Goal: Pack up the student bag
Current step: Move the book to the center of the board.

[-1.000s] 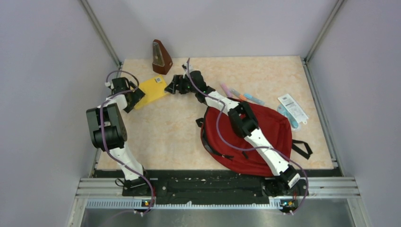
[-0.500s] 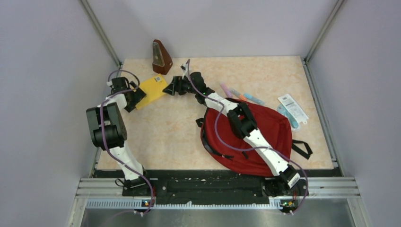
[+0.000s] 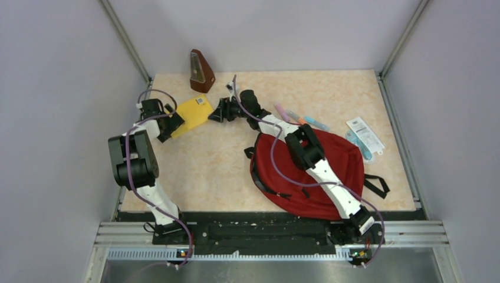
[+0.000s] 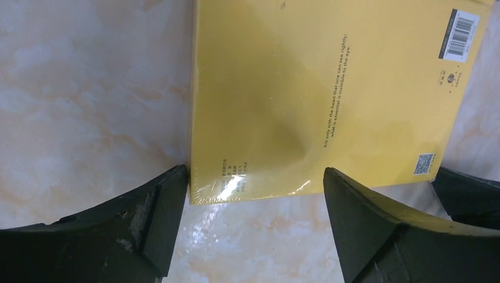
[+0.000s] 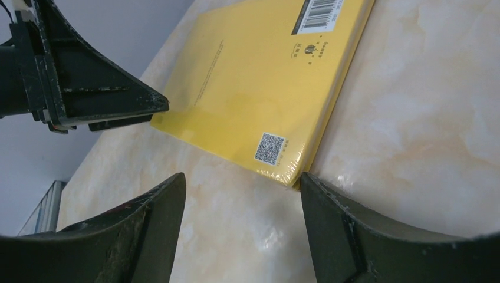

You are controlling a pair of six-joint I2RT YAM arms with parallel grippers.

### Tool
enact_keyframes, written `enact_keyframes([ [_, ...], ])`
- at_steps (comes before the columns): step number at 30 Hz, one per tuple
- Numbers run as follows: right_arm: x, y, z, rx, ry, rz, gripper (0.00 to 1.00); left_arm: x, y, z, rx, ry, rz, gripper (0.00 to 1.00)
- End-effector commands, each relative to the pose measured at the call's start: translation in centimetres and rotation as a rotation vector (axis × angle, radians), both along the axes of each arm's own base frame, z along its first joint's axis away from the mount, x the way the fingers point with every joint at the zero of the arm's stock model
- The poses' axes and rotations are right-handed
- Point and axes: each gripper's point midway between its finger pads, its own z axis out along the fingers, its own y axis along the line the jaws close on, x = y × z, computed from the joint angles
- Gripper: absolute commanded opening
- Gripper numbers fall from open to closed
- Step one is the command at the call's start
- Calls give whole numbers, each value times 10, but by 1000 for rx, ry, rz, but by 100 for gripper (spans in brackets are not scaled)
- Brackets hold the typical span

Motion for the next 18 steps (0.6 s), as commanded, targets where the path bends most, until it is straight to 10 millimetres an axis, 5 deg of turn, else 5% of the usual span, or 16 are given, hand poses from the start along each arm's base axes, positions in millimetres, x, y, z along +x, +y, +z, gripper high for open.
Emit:
enact_keyframes([
  [1,-42,2,36,-7,0,123,69,-17,-36,15,-44,-36,-75,88],
  [13,-139,-49,56,-103,-5,103,67,-94,-98,24,-58,-67,-157,88],
  [18,-172,-81,52,-170,56,50,62,-146,-97,28,-1,-67,-139,91],
])
